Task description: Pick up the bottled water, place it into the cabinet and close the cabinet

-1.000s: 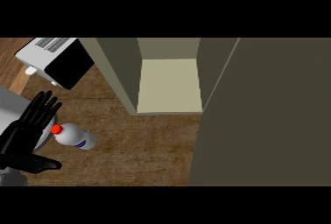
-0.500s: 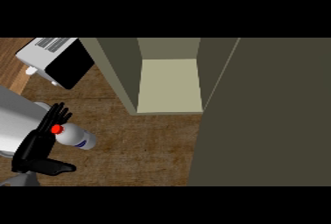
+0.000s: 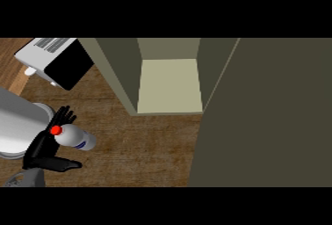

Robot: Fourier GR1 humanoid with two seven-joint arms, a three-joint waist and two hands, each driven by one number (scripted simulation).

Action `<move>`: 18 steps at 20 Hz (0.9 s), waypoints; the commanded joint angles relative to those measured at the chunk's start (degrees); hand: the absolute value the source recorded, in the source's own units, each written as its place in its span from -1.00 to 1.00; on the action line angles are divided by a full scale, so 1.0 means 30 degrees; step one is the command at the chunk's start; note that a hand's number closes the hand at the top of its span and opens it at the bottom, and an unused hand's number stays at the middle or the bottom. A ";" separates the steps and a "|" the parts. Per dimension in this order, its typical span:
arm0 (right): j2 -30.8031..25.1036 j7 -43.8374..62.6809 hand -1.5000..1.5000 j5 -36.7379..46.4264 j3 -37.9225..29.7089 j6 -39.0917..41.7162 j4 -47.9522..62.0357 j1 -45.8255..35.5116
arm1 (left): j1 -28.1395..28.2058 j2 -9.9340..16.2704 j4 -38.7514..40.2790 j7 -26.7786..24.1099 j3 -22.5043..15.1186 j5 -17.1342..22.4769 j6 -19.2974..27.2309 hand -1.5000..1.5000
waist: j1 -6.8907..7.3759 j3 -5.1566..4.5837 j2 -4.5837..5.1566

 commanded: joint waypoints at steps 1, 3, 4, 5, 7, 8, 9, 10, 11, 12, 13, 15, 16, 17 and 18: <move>-0.0487 0.0976 -1.00 0.1196 0.0219 -0.0253 -0.3620 0.1300 | -0.0953 -0.0653 0.2024 -0.1416 -0.0378 -0.0508 0.0211 -1.00 | -0.0094 0.0002 -0.0013; -0.0407 -0.0069 -1.00 0.2042 0.1334 -0.0204 -0.2901 0.1589 | -0.1278 0.0546 0.3356 -0.2271 0.0155 -0.0159 -0.0791 -1.00 | -0.0060 -0.0003 -0.0008; -0.0223 0.1022 -1.00 0.1775 0.0684 -0.0413 -0.2334 0.0177 | -0.1592 0.0038 0.3904 -0.2924 -0.0226 -0.0561 -0.0399 -1.00 | 0.0023 -0.0013 0.0023; -0.0746 0.2101 -1.00 0.0607 -0.0825 -0.0272 -0.3329 -0.0521 | -0.1435 -0.0632 0.3801 -0.2929 -0.0408 -0.0606 -0.0010 -1.00 | -0.0045 -0.0026 0.0034; -0.0623 0.1022 -1.00 0.1453 0.0472 -0.0441 -0.2953 0.0541 | -0.1525 0.0388 0.4659 -0.3825 0.0004 -0.0270 -0.0935 -1.00 | -0.0029 -0.0011 0.0008; -0.0953 0.1749 -1.00 0.0907 -0.0112 -0.0386 -0.3701 0.0305 | -0.2585 0.0411 0.4923 -0.2976 0.0113 -0.0133 -0.0607 -1.00 | -0.0131 -0.0016 0.0013; -0.0643 0.1927 -1.00 0.0544 -0.0847 -0.0580 -0.2876 -0.0679 | -0.2093 0.0239 0.5525 -0.3970 -0.0047 -0.0321 -0.0810 -1.00 | -0.0033 -0.0024 0.0054; -0.1111 0.1329 -1.00 -0.0348 -0.1734 -0.0134 -0.3133 0.0033 | -0.2359 -0.0479 0.5190 -0.3381 -0.0146 -0.0183 -0.0147 -1.00 | 0.0003 0.0007 0.0030; -0.0901 0.0550 -1.00 0.0408 -0.0786 -0.0230 -0.2830 0.0754 | -0.2583 -0.0160 0.5365 -0.3563 -0.0164 -0.0150 -0.0523 -1.00 | -0.0007 0.0010 0.0013; -0.0750 0.1415 -1.00 0.1282 0.0264 -0.0590 -0.3186 0.0463 | -0.2587 0.0256 0.6105 -0.3943 -0.0073 -0.0157 -0.1011 -1.00 | -0.0098 -0.0018 0.0016; -0.0897 0.1187 -1.00 0.0885 -0.0175 -0.0518 -0.3318 0.0380 | -0.2303 -0.0213 0.6314 -0.4370 -0.0123 -0.0204 -0.0626 -1.00 | -0.0123 -0.0020 0.0024; -0.1034 0.1511 -1.00 0.1029 -0.0394 -0.0779 -0.3374 0.0399 | -0.3062 -0.0140 0.6662 -0.3799 -0.0029 0.0078 -0.0937 -1.00 | -0.0175 -0.0020 0.0023; -0.1357 0.0586 -1.00 0.0481 -0.0869 -0.0600 -0.3783 0.1642 | -0.2779 0.0661 0.5950 -0.3430 0.0076 0.0346 -0.1494 -1.00 | -0.0071 0.0019 -0.0033; -0.1560 0.0830 -1.00 -0.0322 -0.1603 -0.0350 -0.3674 0.1215 | -0.3567 0.0192 0.6827 -0.3543 0.0172 0.0335 -0.0965 -1.00 | -0.0202 -0.0002 0.0045; -0.1375 0.0816 -1.00 0.0013 -0.1193 -0.0383 -0.3211 0.0730 | -0.3913 -0.0790 0.7233 -0.3375 0.0057 0.0295 -0.0230 -1.00 | -0.0201 -0.0012 0.0055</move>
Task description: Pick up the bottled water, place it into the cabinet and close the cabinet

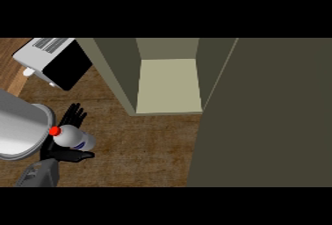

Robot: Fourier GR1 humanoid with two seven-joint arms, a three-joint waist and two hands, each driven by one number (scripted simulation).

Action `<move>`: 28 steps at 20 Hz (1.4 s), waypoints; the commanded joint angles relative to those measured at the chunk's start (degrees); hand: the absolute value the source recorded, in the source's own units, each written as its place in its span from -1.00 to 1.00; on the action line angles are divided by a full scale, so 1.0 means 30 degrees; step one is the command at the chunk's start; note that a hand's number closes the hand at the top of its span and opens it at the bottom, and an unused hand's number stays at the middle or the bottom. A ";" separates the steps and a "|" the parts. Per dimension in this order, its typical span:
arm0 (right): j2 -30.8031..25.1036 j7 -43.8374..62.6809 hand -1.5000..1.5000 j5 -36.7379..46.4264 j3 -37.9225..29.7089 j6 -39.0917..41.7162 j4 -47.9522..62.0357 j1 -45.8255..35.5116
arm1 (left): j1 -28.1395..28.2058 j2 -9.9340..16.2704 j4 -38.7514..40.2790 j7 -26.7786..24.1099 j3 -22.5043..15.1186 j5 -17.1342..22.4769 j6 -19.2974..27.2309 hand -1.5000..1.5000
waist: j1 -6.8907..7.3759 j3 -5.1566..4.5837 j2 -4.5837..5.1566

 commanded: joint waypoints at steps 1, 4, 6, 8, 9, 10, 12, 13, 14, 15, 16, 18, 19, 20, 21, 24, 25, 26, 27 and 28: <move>-0.0026 -0.0283 -1.00 0.0861 0.0764 -0.0043 -0.2236 0.1556 | -0.0007 -0.0306 0.1147 -0.1941 -0.0201 0.0002 -0.1894 -1.00 | 0.0011 -0.0001 0.0016; -0.0604 0.0610 -1.00 -0.0789 -0.0971 0.0234 -0.2929 0.0949 | -0.0343 -0.0167 0.1465 -0.1871 -0.0164 0.0282 -0.2828 1.00 | -0.0015 -0.0010 0.0051; 0.0040 -0.0355 -1.00 0.0505 0.0337 -0.0226 -0.1817 0.1305 | -0.0981 -0.0626 0.1643 -0.1065 -0.0466 0.0227 -0.2813 1.00 | 0.0046 -0.0001 0.0019; -0.0266 0.0448 -1.00 0.0640 0.0324 -0.0386 -0.2670 0.1252 | -0.0535 -0.0466 0.1456 -0.1399 -0.0601 0.0340 -0.3971 1.00 | 0.0054 -0.0014 -0.0023; -0.1016 0.0299 -1.00 -0.0731 -0.1323 0.0185 -0.3340 0.1619 | -0.0981 -0.0645 0.1402 -0.0734 -0.0410 0.0667 -0.3735 1.00 | 0.0032 0.0015 -0.0021; -0.0607 -0.2232 -1.00 -0.0504 -0.0229 0.0350 -0.2247 0.3365 | -0.0834 -0.0982 0.1216 -0.1421 -0.0686 0.0397 -0.3431 1.00 | -0.0065 0.0035 -0.0020; -0.0917 -0.0476 -1.00 -0.1337 -0.2018 0.0443 -0.2459 0.1458 | -0.0438 -0.1315 0.0865 -0.2914 -0.1484 -0.0556 -0.2401 1.00 | 0.0055 -0.0007 0.0064; -0.0689 -0.2423 -1.00 -0.0684 -0.0916 0.0513 -0.1776 0.3391 | -0.0649 -0.1291 -0.0056 -0.3380 -0.1641 -0.0794 -0.1175 1.00 | -0.0031 0.0028 -0.0020; -0.0984 -0.1515 -1.00 -0.1307 -0.1648 0.0700 -0.2484 0.2784 | -0.0564 -0.1217 -0.0381 -0.3565 -0.1852 -0.0999 -0.0774 1.00 | 0.0091 0.0026 -0.0029; -0.0535 -0.1143 -1.00 -0.0305 -0.0563 0.0240 -0.2592 0.2698 | -0.0469 -0.1427 -0.0404 -0.3939 -0.1892 -0.1047 -0.0292 1.00 | 0.0115 0.0008 -0.0041; -0.0979 -0.1531 -1.00 -0.0989 -0.1699 0.0634 -0.2535 0.2660 | -0.1249 -0.0657 -0.0377 -0.3578 -0.1786 -0.0931 -0.0797 1.00 | 0.0036 0.0015 -0.0008; -0.1077 -0.1753 -1.00 -0.1323 -0.2040 0.0928 -0.2717 0.3751 | -0.0877 -0.2109 -0.0667 -0.3700 -0.1966 -0.0901 0.0778 1.00 | 0.0152 0.0035 -0.0048; -0.1068 -0.2398 -1.00 -0.1683 -0.2770 0.1201 -0.1988 0.3455 | -0.1642 -0.2450 0.0033 -0.3318 -0.1626 -0.0624 0.1372 1.00 | 0.0122 0.0030 0.0007; -0.0738 -0.2953 -1.00 -0.1272 -0.2017 0.1091 -0.2060 0.4111 | -0.0736 -0.3266 0.0015 -0.4370 -0.1786 -0.0862 0.2480 1.00 | 0.0094 0.0029 -0.0009; -0.1498 -0.1976 -1.00 -0.2397 -0.3903 0.1521 -0.2452 0.3357 | -0.1257 -0.3793 -0.0154 -0.3674 -0.1460 -0.0486 0.3442 1.00 | 0.0152 0.0034 -0.0005; -0.1679 -0.1441 -1.00 -0.2809 -0.4703 0.1784 -0.2957 0.3672 | -0.1714 -0.5139 0.0175 -0.3958 -0.1317 -0.0412 0.5403 1.00 | 0.0079 0.0028 0.0002; -0.1578 -0.3061 -1.00 -0.3659 -0.5860 0.2239 -0.1870 0.3860 | -0.1841 -0.5251 0.0167 -0.4200 -0.1081 -0.0138 0.5464 1.00 | 0.0091 0.0047 0.0015; -0.1161 -0.2698 -1.00 -0.1889 -0.4003 0.2033 -0.2672 0.4857 | -0.2654 -0.4639 -0.0448 -0.2875 -0.1128 0.0175 0.4443 1.00 | 0.0169 0.0042 -0.0056; -0.1457 -0.3690 -1.00 -0.4016 -0.6068 0.2689 -0.1800 0.4818 | -0.1859 -0.5277 -0.0463 -0.3431 -0.1700 0.0663 0.3871 1.00 | 0.0185 0.0065 -0.0076; -0.1173 -0.3579 -1.00 -0.3623 -0.5920 0.2654 -0.0860 0.4003 | -0.2701 -0.5289 0.0157 -0.3565 -0.2291 0.1353 0.4409 1.00 | 0.0161 0.0044 -0.0033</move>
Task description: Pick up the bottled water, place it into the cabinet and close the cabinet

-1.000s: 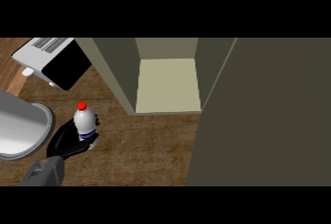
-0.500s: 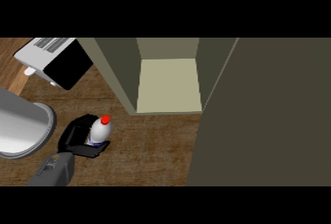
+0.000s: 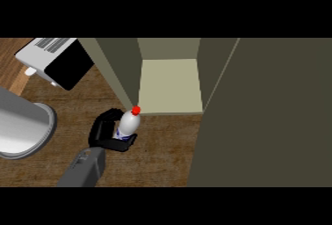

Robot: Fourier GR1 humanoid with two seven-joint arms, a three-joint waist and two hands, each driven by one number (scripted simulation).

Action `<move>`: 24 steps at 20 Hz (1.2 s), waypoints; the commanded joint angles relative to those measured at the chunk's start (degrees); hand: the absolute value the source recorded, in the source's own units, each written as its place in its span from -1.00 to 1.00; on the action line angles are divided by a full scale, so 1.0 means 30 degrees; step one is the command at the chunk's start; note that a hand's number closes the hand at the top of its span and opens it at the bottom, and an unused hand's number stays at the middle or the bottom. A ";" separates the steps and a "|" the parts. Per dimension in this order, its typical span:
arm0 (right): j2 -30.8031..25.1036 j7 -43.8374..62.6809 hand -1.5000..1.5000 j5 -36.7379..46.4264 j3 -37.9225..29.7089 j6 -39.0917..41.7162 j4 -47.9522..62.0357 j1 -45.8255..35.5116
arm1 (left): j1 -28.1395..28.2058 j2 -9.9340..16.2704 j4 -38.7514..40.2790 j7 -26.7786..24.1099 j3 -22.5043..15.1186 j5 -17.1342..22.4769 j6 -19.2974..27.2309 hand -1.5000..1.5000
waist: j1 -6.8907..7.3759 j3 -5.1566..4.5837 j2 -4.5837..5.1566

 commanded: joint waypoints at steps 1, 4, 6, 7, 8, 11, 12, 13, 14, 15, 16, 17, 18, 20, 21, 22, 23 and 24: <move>-0.0049 0.0284 -1.00 -0.2601 -0.1328 0.0725 -0.2260 0.1539 | -0.0546 -0.0680 0.0045 -0.0228 -0.0415 0.1680 -0.0908 1.00 | -0.0063 0.0008 -0.0056; 0.0461 -0.0923 -1.00 -0.2542 -0.1509 0.1365 -0.1734 0.2544 | -0.0859 -0.0699 0.0641 -0.0877 -0.2609 0.2964 -0.0331 1.00 | -0.0274 0.0008 -0.0083; 0.0367 -0.0476 -1.00 -0.3541 -0.3341 0.1292 -0.1126 0.0982 | -0.1945 -0.0704 0.0032 0.0616 -0.2859 0.3589 0.0075 1.00 | -0.0035 0.0008 -0.0052; 0.0261 -0.0975 -1.00 -0.3868 -0.3564 0.1812 -0.1458 0.2185 | -0.2718 -0.0702 -0.0624 0.2132 -0.2235 0.3874 0.0077 1.00 | -0.0128 0.0040 -0.0148; 0.0262 -0.0286 -1.00 -0.3966 -0.3642 0.1768 -0.1788 0.1754 | -0.2466 -0.0698 -0.0237 0.2155 -0.2925 0.4326 0.0273 1.00 | -0.0145 0.0019 -0.0126; 0.0425 -0.0496 -1.00 -0.4139 -0.4390 0.1969 -0.0534 0.1248 | -0.2646 -0.0685 -0.0449 0.1821 -0.4293 0.5846 0.0680 1.00 | -0.0313 0.0013 -0.0142; 0.0508 -0.0826 -1.00 -0.4787 -0.4599 0.2360 -0.1025 0.1780 | -0.2993 -0.0682 -0.0445 0.2061 -0.4014 0.6105 0.1090 1.00 | -0.0589 0.0028 -0.0176; 0.0727 -0.1683 -1.00 -0.4815 -0.5090 0.2575 0.0019 0.1961 | -0.3242 -0.0679 -0.0698 0.2569 -0.4001 0.6232 0.1267 1.00 | -0.0456 0.0053 -0.0172; 0.0721 -0.0715 -1.00 -0.4459 -0.4682 0.2288 -0.0742 0.1448 | -0.2851 -0.0676 -0.0675 0.2257 -0.4833 0.7001 0.1373 1.00 | -0.0549 0.0010 -0.0196; 0.0872 -0.0959 -1.00 -0.4075 -0.4169 0.2623 -0.0863 0.2189 | -0.3874 -0.0673 -0.0898 0.3321 -0.4538 0.6939 0.1962 1.00 | -0.0698 0.0032 -0.0246; 0.0860 -0.1765 -1.00 -0.4714 -0.5260 0.2798 0.0382 0.1534 | -0.3285 -0.0669 -0.0899 0.2638 -0.5044 0.7382 0.1680 1.00 | -0.0604 0.0036 -0.0155; 0.0834 -0.1433 -1.00 -0.4554 -0.4913 0.2867 0.0438 0.1263 | -0.3828 -0.0667 -0.1038 0.3160 -0.5367 0.7591 0.2215 1.00 | -0.0728 0.0030 -0.0177; 0.0773 -0.1628 -1.00 -0.4758 -0.5143 0.3199 0.0504 0.1571 | -0.4046 -0.0663 -0.1097 0.3373 -0.5487 0.7680 0.2648 1.00 | -0.0944 0.0047 -0.0205; 0.0833 -0.1989 -1.00 -0.5217 -0.5611 0.3615 0.0440 0.1890 | -0.4164 -0.0654 -0.1282 0.3633 -0.5512 0.7639 0.2949 1.00 | -0.0812 0.0060 -0.0212; 0.0927 -0.2149 -1.00 -0.5124 -0.5535 0.3608 0.1055 0.1302 | -0.4404 -0.0652 -0.1320 0.3561 -0.6050 0.7741 0.2930 1.00 | -0.1037 0.0050 -0.0155; 0.0793 -0.1902 -1.00 -0.5555 -0.5859 0.3803 0.1132 0.1349 | -0.4388 -0.0648 -0.1578 0.3798 -0.5954 0.8101 0.3162 1.00 | -0.0984 0.0061 -0.0224; 0.0888 -0.1962 -1.00 -0.5602 -0.6113 0.3754 0.0959 0.1348 | -0.4437 -0.0645 -0.1548 0.3527 -0.5984 0.8284 0.3340 1.00 | -0.1247 0.0041 -0.0192; 0.0817 -0.2125 -1.00 -0.5342 -0.6073 0.3943 0.1369 0.1183 | -0.4802 -0.0642 -0.1613 0.3979 -0.6132 0.8467 0.3573 1.00 | -0.1224 0.0042 -0.0166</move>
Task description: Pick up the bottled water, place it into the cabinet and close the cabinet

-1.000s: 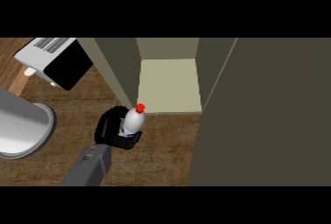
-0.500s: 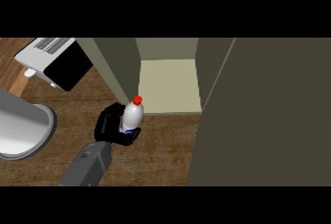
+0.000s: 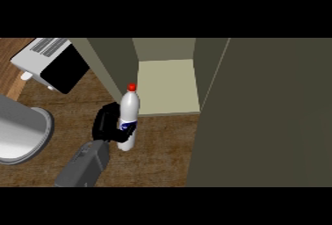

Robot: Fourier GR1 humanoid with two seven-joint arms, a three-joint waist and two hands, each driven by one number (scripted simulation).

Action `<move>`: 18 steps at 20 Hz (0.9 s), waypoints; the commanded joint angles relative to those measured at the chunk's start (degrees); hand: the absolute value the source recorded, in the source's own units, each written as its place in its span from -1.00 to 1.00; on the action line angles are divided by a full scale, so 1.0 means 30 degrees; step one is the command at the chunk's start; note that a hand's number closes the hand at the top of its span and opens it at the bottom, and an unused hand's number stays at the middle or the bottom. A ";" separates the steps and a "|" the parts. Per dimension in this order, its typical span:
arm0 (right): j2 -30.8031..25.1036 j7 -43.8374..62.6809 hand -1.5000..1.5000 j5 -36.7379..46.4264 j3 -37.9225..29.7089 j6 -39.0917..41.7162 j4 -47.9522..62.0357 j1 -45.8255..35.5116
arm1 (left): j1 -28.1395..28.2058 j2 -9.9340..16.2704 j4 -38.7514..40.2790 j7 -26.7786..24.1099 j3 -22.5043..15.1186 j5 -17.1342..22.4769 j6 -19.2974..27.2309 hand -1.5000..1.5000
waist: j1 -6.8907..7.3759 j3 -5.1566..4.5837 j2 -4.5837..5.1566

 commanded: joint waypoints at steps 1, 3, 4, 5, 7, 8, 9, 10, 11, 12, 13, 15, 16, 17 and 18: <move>0.0034 0.0129 -1.00 -0.2272 -0.0571 0.0563 -0.0395 0.0175 | -0.4053 -0.1451 -0.1510 0.0901 -0.0990 0.0403 0.1641 1.00 | -0.0977 -0.0124 -0.0038; 0.0141 -0.0022 -1.00 -0.2342 -0.0820 0.0547 0.0210 -0.0194 | -0.4212 -0.1442 -0.1633 0.1360 -0.1280 0.0949 0.1608 1.00 | -0.1022 -0.0137 0.0004; 0.0153 -0.0201 -1.00 -0.2640 -0.0795 0.0930 0.0117 0.0212 | -0.4123 -0.1438 -0.1613 0.1448 -0.1460 0.0948 0.1817 1.00 | -0.1162 -0.0120 -0.0042; -0.0120 -0.0757 -1.00 -0.2788 -0.1395 0.1367 0.0534 0.0260 | -0.4302 -0.1434 -0.1632 0.1587 -0.1339 0.1001 0.2340 1.00 | -0.1153 -0.0086 -0.0044; -0.0161 -0.0195 -1.00 -0.3350 -0.1449 0.1286 0.0224 -0.0038 | -0.4900 -0.1428 -0.1579 0.1791 -0.1232 0.1040 0.3170 1.00 | -0.1323 -0.0122 0.0000; -0.0045 -0.0555 -1.00 -0.3432 -0.1402 0.1507 0.0629 -0.0042 | -0.4803 -0.1427 -0.1662 0.2081 -0.1766 0.0964 0.3310 1.00 | -0.1325 -0.0096 -0.0028; -0.0177 -0.0536 -1.00 -0.3519 -0.1784 0.1623 0.0821 0.0202 | -0.4909 -0.1424 -0.1745 0.2103 -0.1714 0.0920 0.4096 1.00 | -0.1334 -0.0077 -0.0071; -0.0263 -0.0232 -1.00 -0.3804 -0.1859 0.1515 0.0502 -0.0097 | -0.5133 -0.1424 -0.1656 0.2257 -0.1768 0.0850 0.4514 1.00 | -0.1537 -0.0104 -0.0043; -0.0174 -0.0673 -1.00 -0.3836 -0.1844 0.1831 0.0933 0.0020 | -0.4917 -0.1423 -0.1764 0.2298 -0.2033 0.1072 0.4632 1.00 | -0.1575 -0.0092 -0.0018; -0.0457 -0.0729 -1.00 -0.4139 -0.2376 0.1899 0.1303 -0.0440 | -0.4981 -0.1421 -0.1793 0.2433 -0.2093 0.1026 0.5099 1.00 | -0.1418 -0.0085 0.0029; -0.0382 -0.0698 -1.00 -0.4278 -0.2277 0.1977 0.1060 -0.0293 | -0.5047 -0.1421 -0.1813 0.2451 -0.2233 0.0871 0.5336 1.00 | -0.1464 -0.0097 0.0023; -0.0637 -0.0536 -1.00 -0.4619 -0.2327 0.2268 0.0766 -0.0341 | -0.5011 -0.1418 -0.1693 0.2517 -0.2456 0.0784 0.6120 1.00 | -0.1619 -0.0130 0.0073; -0.0784 -0.0852 -1.00 -0.4556 -0.2676 0.2472 0.1495 -0.0427 | -0.5352 -0.1417 -0.1736 0.2817 -0.2459 0.0658 0.6267 1.00 | -0.1693 -0.0088 0.0139; -0.0945 -0.0746 -1.00 -0.5009 -0.2877 0.2687 0.1573 -0.0367 | -0.5181 -0.1415 -0.1748 0.2701 -0.2548 0.0635 0.6777 1.00 | -0.1766 -0.0089 0.0125; -0.0800 -0.0690 -1.00 -0.5329 -0.2952 0.2605 0.1205 -0.0242 | -0.5129 -0.1413 -0.1463 0.2900 -0.2303 0.0823 0.7070 1.00 | -0.1823 -0.0126 0.0176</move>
